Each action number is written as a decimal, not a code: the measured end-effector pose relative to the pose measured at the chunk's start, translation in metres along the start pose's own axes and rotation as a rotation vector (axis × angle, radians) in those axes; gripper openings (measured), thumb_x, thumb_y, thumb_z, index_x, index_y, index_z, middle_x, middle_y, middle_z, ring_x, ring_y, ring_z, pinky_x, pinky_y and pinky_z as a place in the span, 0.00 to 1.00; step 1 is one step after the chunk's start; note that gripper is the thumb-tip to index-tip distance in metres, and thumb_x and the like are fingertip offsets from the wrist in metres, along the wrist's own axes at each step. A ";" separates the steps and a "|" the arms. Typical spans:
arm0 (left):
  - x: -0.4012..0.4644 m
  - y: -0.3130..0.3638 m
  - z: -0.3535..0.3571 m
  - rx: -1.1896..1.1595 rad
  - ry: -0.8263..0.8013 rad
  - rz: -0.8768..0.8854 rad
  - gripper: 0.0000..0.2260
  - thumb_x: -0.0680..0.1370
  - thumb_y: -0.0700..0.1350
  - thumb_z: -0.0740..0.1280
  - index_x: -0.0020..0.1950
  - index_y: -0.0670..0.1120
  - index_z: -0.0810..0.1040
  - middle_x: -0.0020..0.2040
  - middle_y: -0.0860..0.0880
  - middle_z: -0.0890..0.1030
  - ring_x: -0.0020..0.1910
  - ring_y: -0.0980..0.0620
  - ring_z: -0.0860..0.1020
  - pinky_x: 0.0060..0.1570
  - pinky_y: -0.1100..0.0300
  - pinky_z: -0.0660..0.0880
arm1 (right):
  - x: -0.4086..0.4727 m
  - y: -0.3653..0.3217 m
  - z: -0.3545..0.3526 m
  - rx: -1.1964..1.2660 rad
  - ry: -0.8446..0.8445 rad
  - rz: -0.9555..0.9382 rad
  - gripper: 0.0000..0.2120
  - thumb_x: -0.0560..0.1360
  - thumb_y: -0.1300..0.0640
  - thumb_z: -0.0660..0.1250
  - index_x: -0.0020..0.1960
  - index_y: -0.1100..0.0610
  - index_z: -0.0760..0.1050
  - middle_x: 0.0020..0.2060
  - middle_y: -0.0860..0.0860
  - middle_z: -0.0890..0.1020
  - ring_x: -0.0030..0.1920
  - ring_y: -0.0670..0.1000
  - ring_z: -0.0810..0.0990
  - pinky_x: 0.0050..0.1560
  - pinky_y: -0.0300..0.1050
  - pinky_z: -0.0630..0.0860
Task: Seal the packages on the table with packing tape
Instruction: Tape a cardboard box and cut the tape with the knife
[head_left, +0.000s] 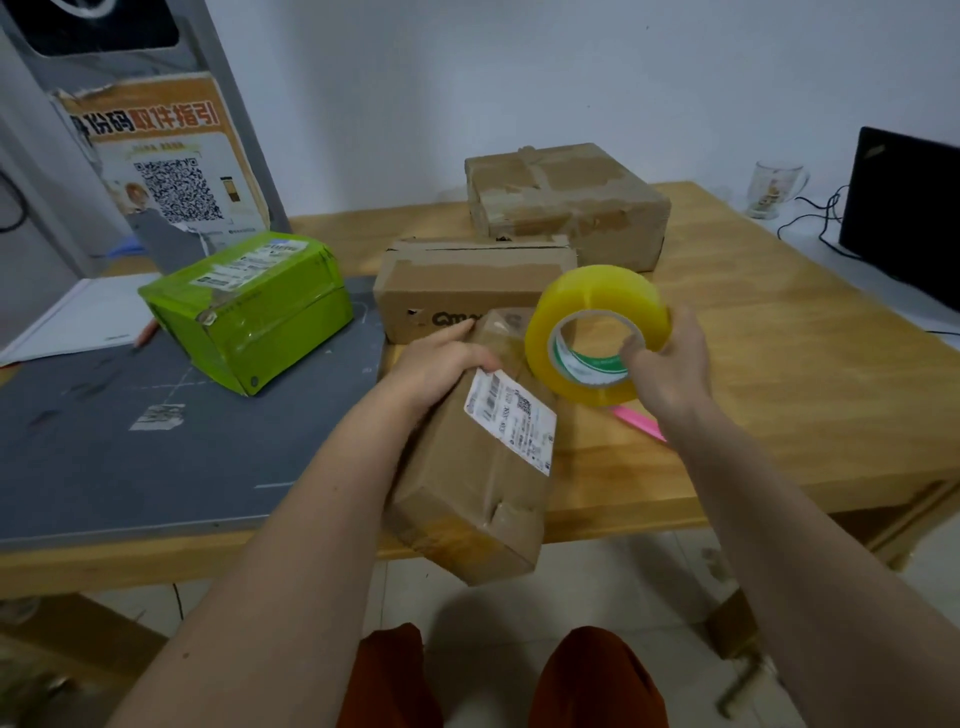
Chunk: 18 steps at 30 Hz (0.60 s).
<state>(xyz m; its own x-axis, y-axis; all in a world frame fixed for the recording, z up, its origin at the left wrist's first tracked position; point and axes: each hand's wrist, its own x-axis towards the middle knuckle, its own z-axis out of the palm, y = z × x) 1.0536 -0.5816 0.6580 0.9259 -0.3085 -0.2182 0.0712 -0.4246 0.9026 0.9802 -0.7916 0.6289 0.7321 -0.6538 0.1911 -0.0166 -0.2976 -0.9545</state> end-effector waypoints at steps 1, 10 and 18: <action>0.000 -0.005 -0.004 -0.047 -0.004 -0.011 0.33 0.68 0.47 0.73 0.72 0.59 0.71 0.65 0.51 0.77 0.56 0.50 0.80 0.49 0.57 0.76 | 0.002 -0.001 -0.002 -0.047 -0.015 -0.019 0.13 0.75 0.67 0.65 0.55 0.54 0.68 0.39 0.47 0.73 0.39 0.48 0.74 0.33 0.40 0.67; 0.000 -0.034 -0.009 -0.250 -0.027 -0.006 0.31 0.74 0.45 0.70 0.76 0.55 0.66 0.48 0.47 0.86 0.43 0.51 0.84 0.40 0.60 0.76 | 0.001 -0.012 0.017 0.149 0.058 0.090 0.23 0.70 0.57 0.74 0.63 0.54 0.71 0.53 0.52 0.80 0.50 0.51 0.80 0.43 0.42 0.75; 0.002 -0.055 -0.003 -0.464 -0.002 -0.001 0.29 0.76 0.43 0.68 0.77 0.52 0.65 0.48 0.43 0.85 0.43 0.47 0.83 0.44 0.54 0.76 | -0.011 -0.021 0.059 0.485 -0.050 0.390 0.18 0.73 0.64 0.71 0.59 0.52 0.70 0.51 0.51 0.78 0.51 0.54 0.80 0.35 0.48 0.81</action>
<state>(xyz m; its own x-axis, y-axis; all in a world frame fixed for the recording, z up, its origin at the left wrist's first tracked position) 1.0527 -0.5561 0.6094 0.9250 -0.3103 -0.2191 0.2308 0.0011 0.9730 1.0127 -0.7370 0.6333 0.7656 -0.6138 -0.1926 0.0134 0.3145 -0.9491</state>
